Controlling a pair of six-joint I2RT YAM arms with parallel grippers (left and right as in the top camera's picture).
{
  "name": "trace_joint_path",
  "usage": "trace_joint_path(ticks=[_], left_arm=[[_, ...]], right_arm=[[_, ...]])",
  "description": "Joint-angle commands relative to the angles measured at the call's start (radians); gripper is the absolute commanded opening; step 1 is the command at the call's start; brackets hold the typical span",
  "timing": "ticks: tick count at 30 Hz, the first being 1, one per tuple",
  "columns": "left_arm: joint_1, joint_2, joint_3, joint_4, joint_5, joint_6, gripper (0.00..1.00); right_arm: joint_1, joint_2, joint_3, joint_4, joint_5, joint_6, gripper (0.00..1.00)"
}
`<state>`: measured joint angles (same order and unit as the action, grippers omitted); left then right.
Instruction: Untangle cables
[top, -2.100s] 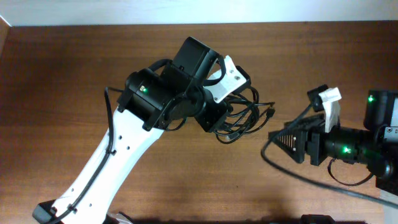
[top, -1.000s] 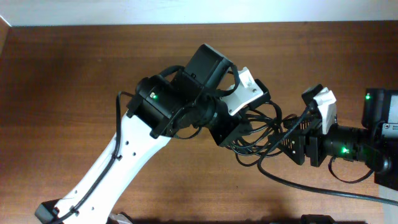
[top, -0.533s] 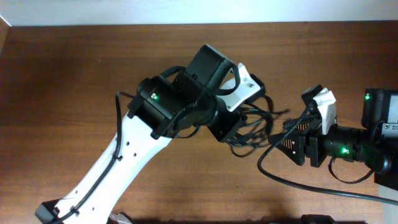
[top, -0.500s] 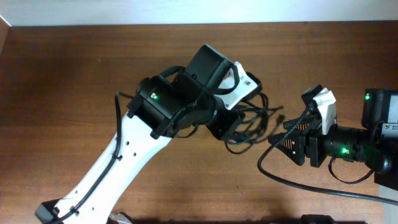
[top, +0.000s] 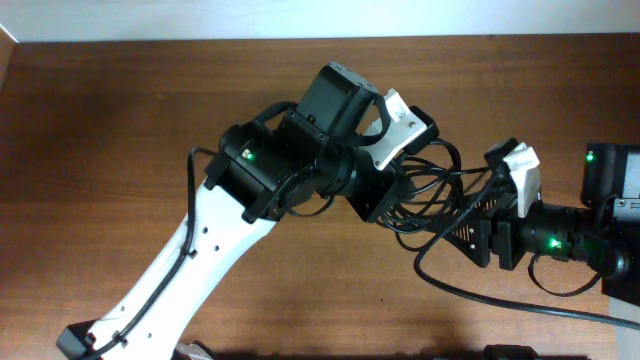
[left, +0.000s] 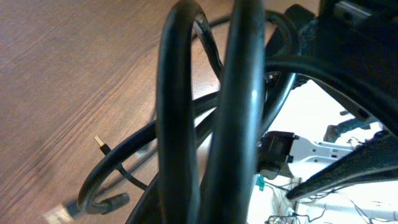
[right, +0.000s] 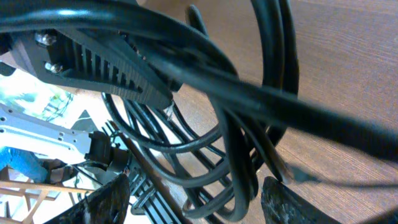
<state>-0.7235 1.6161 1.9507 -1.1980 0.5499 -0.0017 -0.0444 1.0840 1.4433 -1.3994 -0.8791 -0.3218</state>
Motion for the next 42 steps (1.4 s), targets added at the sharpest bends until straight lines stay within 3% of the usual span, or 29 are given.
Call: trace_joint_path(ticks=[1, 5, 10, 14, 21, 24, 30, 36, 42], left_arm=[[-0.003, 0.001, 0.014, 0.014, 0.077, -0.005, 0.0], [-0.003, 0.001, 0.014, 0.013, 0.084, -0.002, 0.0], [-0.003, 0.001, 0.014, 0.013, 0.079, 0.006, 0.0], [-0.002, 0.001, 0.014, 0.012, 0.051, 0.006, 0.0], [-0.002, 0.001, 0.014, 0.016, -0.029, -0.035, 0.0], [-0.002, 0.001, 0.014, 0.017, -0.129, -0.158, 0.0], [-0.002, 0.001, 0.014, 0.024, -0.342, -0.515, 0.0], [-0.002, 0.001, 0.014, 0.024, -0.349, -0.662, 0.0], [-0.002, 0.001, 0.014, 0.016, -0.401, -0.983, 0.0]], right_arm=[[-0.002, 0.003, 0.003, 0.001, -0.002, -0.011, 0.67], [-0.002, 0.003, 0.003, 0.004, -0.003, -0.011, 0.61], [-0.002, 0.003, 0.003, 0.004, -0.003, -0.011, 0.22], [-0.002, 0.003, 0.003, 0.006, -0.003, -0.011, 0.07], [-0.002, 0.003, 0.003, 0.008, -0.003, -0.011, 0.05], [-0.002, 0.003, 0.003, 0.007, -0.003, -0.011, 0.05], [-0.002, 0.003, 0.003, 0.008, -0.003, 0.016, 0.05], [-0.002, 0.003, 0.003, 0.037, -0.003, 0.071, 0.04], [-0.002, 0.003, 0.003, 0.148, -0.003, 0.246, 0.04]])
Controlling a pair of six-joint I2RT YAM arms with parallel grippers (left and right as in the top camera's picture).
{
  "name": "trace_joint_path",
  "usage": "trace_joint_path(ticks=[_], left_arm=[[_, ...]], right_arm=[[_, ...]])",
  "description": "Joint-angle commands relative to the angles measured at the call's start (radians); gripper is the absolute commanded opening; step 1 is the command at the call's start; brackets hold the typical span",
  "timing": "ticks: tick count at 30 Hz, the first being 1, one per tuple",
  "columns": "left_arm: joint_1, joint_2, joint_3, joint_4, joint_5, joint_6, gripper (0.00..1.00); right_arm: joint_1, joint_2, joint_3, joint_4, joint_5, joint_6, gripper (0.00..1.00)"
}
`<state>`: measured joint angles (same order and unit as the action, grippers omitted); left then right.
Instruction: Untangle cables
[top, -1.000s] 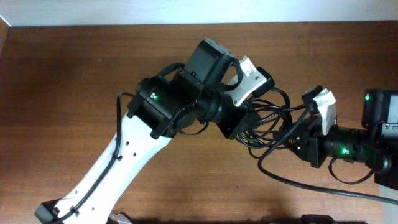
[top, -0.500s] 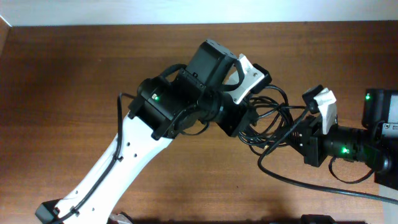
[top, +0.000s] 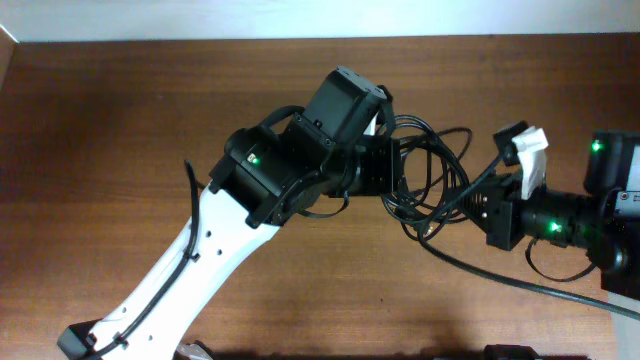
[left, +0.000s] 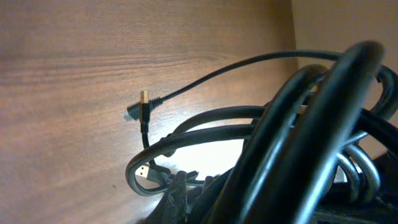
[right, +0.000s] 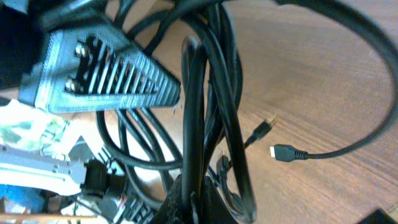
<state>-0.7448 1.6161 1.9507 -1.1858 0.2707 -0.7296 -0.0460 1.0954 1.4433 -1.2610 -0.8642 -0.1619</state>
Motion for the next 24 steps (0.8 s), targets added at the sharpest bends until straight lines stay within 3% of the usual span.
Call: trace_joint_path(ticks=[1, 6, 11, 15, 19, 24], left_arm=[[0.019, 0.001, 0.014, -0.006, -0.138, -0.342, 0.0], [0.019, 0.001, 0.014, -0.019, -0.148, -0.479, 0.0], [0.019, 0.001, 0.014, -0.025, -0.148, -0.483, 0.0], [0.019, 0.001, 0.014, -0.03, -0.148, -0.483, 0.0], [0.019, 0.001, 0.014, -0.03, -0.149, -0.483, 0.0], [0.019, 0.001, 0.014, -0.046, -0.22, -0.483, 0.0]], right_arm=[[-0.001, -0.009, 0.003, 0.042, -0.018, 0.133, 0.04], [-0.001, -0.009, 0.003, 0.219, -0.017, 0.344, 0.04], [0.0, -0.009, 0.003, 0.299, 0.074, 0.492, 0.04], [0.0, -0.009, 0.003, 0.289, 0.178, 0.569, 0.04], [0.0, -0.009, 0.003, 0.241, 0.365, 0.765, 0.04], [0.0, -0.009, 0.003, 0.019, 0.697, 0.972, 0.04]])
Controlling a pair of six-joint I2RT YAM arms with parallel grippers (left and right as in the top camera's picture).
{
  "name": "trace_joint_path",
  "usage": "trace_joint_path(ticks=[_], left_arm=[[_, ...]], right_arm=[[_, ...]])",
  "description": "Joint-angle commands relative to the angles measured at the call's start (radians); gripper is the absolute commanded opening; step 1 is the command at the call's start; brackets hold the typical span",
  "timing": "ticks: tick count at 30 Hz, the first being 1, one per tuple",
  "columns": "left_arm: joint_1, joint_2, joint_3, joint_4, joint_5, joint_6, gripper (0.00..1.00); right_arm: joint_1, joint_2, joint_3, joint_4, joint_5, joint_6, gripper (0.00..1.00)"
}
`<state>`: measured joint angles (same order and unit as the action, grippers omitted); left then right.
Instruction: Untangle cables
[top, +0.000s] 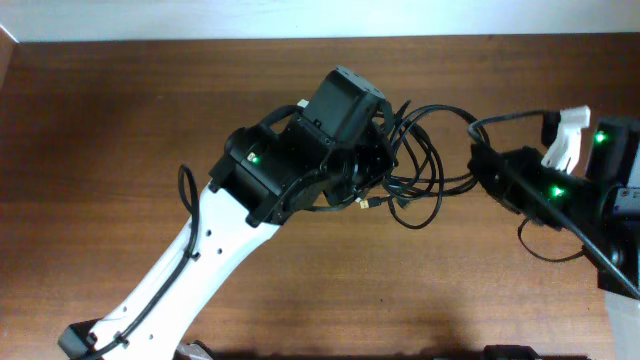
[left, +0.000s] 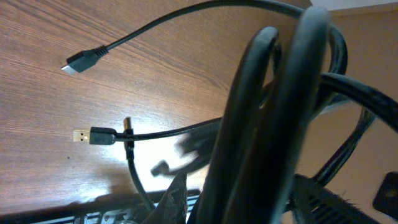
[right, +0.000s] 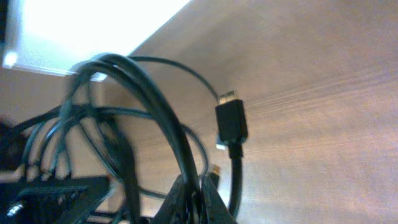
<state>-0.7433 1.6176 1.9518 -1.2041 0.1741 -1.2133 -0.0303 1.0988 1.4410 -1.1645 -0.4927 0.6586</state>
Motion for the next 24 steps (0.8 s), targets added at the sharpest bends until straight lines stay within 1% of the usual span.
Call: trace_joint_path(ticks=[1, 7, 11, 13, 15, 16, 17, 18, 19, 20, 21, 22, 24], left_arm=[[0.018, -0.001, 0.013, -0.027, -0.132, 0.001, 0.0], [0.018, -0.001, 0.013, -0.027, -0.183, -0.006, 0.0], [0.018, -0.001, 0.013, -0.027, -0.201, -0.006, 0.0], [0.018, -0.001, 0.013, -0.028, -0.201, -0.004, 0.0], [0.018, -0.001, 0.013, -0.028, -0.201, 0.03, 0.0], [0.018, -0.001, 0.013, -0.028, -0.201, 0.081, 0.0], [0.018, -0.001, 0.013, -0.028, -0.201, 0.132, 0.0], [0.018, -0.001, 0.013, -0.029, -0.2, 0.21, 0.0], [0.018, -0.001, 0.013, -0.035, -0.2, 0.295, 0.0], [0.018, -0.001, 0.013, -0.041, -0.2, 0.349, 0.0], [0.018, -0.001, 0.013, -0.047, -0.2, 0.399, 0.0], [0.018, -0.001, 0.013, -0.053, -0.2, 0.443, 0.0], [0.018, -0.001, 0.013, -0.06, -0.196, 0.523, 0.0]], right_arm=[[-0.016, -0.012, 0.006, -0.107, 0.351, 0.169, 0.04], [-0.016, -0.012, 0.006, -0.273, 0.377, 0.169, 0.04], [-0.016, -0.012, 0.005, -0.351, 0.384, 0.166, 0.04], [-0.016, -0.013, 0.005, -0.36, 0.396, 0.159, 0.04], [-0.016, -0.012, 0.005, -0.351, 0.401, 0.119, 0.05], [-0.016, -0.012, 0.005, -0.335, 0.4, 0.072, 0.1], [-0.016, -0.013, 0.005, -0.315, 0.4, 0.03, 0.19], [-0.016, -0.012, 0.005, -0.291, 0.4, -0.013, 0.35], [-0.016, -0.012, 0.005, -0.273, 0.4, -0.048, 0.56], [-0.016, -0.012, 0.005, -0.256, 0.4, -0.079, 0.65], [-0.016, -0.013, 0.005, -0.246, 0.4, -0.09, 0.73], [-0.016, -0.012, 0.005, -0.232, 0.397, -0.112, 0.78], [-0.016, -0.012, 0.005, -0.211, 0.389, -0.158, 0.8]])
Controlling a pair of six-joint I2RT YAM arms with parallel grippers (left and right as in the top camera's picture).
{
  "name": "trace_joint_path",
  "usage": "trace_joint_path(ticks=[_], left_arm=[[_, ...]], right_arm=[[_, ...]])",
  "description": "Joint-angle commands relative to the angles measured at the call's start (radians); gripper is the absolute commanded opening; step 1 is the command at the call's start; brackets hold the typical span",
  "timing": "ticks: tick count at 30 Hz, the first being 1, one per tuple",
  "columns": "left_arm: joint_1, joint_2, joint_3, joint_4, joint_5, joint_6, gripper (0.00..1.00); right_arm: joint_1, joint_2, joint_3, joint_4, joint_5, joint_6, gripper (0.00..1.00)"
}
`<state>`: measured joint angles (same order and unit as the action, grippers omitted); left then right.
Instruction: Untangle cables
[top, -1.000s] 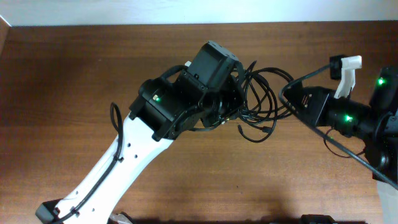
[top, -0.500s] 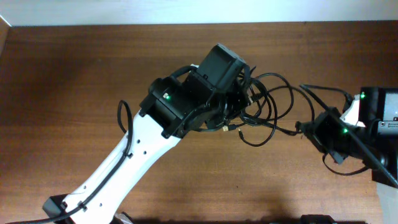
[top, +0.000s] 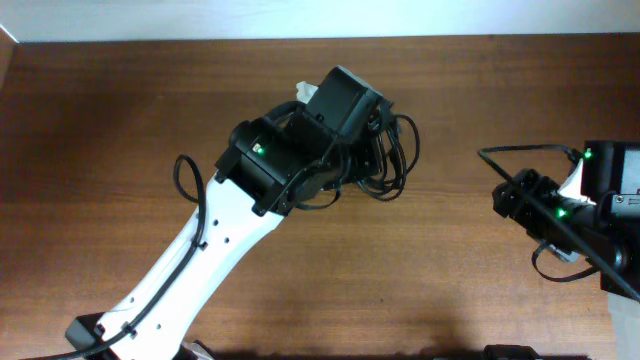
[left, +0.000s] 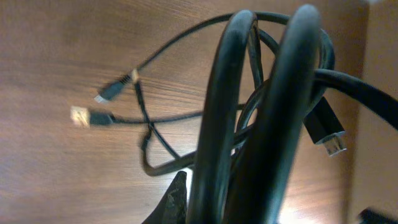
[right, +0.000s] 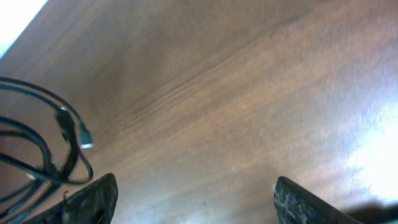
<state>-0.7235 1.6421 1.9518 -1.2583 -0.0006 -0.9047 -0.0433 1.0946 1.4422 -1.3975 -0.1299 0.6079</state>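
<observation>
A tangle of black cables (top: 390, 155) bunches at the tip of my left gripper (top: 372, 150), above the middle of the table. In the left wrist view two thick loops (left: 273, 112) rise straight out of the left gripper (left: 239, 208), which is shut on them. Thin leads with small plugs (left: 81, 116) trail to the left, and a larger plug (left: 329, 140) hangs on the right. My right gripper (right: 199, 199) is open over bare wood with nothing between its fingers (right: 93, 200). It stands well to the right of the tangle (right: 37, 146).
The brown wooden table (top: 120, 120) fills the overhead view, with a pale wall strip along its far edge. The right arm's (top: 560, 215) own thin lead (top: 520, 150) arcs above it near the table's right edge. The white left arm (top: 190, 260) crosses the near left.
My right gripper was shut on a strand stretched out from the tangle. It is now open and further right, away from the cables. The tangle has gathered into a tighter bunch at my left gripper.
At first both grippers were close together inside the tangle. Then my right gripper was shut on strands a little to the right. Later it held one strand stretched further right. Now it is open and apart, and only the left holds the bunch.
</observation>
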Motion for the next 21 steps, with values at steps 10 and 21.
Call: trace_joint_path(ticks=[10, 21], left_arm=[[-0.003, -0.025, 0.013, 0.061, 0.275, 0.611, 0.0], [-0.003, -0.025, 0.013, 0.12, 0.495, 0.717, 0.0]], right_arm=[[-0.003, -0.005, 0.003, 0.101, -0.388, -0.698, 0.82], [-0.003, 0.087, 0.003, 0.098, -0.369, -0.697, 0.8]])
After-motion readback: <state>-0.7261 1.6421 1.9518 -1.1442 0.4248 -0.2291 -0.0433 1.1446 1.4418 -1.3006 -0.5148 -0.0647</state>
